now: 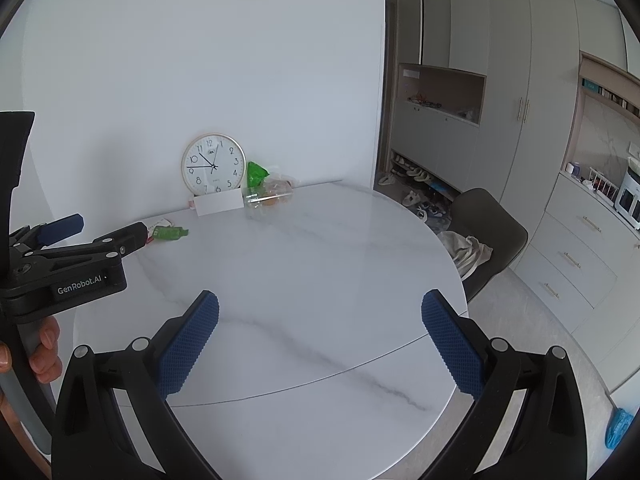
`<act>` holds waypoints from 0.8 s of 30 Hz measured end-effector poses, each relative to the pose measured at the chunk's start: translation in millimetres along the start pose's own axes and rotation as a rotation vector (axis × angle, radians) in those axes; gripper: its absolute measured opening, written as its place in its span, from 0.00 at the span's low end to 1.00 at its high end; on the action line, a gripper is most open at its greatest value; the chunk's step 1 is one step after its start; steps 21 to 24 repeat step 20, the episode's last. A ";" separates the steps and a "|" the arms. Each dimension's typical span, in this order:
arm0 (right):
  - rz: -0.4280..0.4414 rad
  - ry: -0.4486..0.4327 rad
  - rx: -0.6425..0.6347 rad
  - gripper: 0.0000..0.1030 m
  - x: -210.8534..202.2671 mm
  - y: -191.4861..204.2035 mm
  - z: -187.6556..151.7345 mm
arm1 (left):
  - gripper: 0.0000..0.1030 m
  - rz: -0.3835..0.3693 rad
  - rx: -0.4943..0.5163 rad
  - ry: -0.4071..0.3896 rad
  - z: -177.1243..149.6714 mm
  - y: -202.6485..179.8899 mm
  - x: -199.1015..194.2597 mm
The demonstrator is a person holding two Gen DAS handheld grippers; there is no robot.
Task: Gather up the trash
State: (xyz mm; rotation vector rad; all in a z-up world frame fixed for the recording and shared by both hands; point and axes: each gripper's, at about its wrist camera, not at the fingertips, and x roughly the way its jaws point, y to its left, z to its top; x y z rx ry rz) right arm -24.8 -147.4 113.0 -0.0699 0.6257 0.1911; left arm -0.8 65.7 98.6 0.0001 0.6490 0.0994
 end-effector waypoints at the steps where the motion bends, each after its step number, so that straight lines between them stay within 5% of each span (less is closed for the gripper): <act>1: 0.000 0.000 0.001 0.98 0.3 0.2 0.6 | 0.93 0.000 0.007 0.003 -0.3 -1.3 1.1; 11: 0.003 0.020 0.003 0.98 7.1 -0.5 -0.9 | 0.93 -0.071 0.005 0.025 -3.5 -1.5 18.1; 24: 0.018 0.068 -0.008 0.98 24.8 8.6 -4.5 | 0.93 -0.036 0.008 0.062 -11.1 5.0 41.5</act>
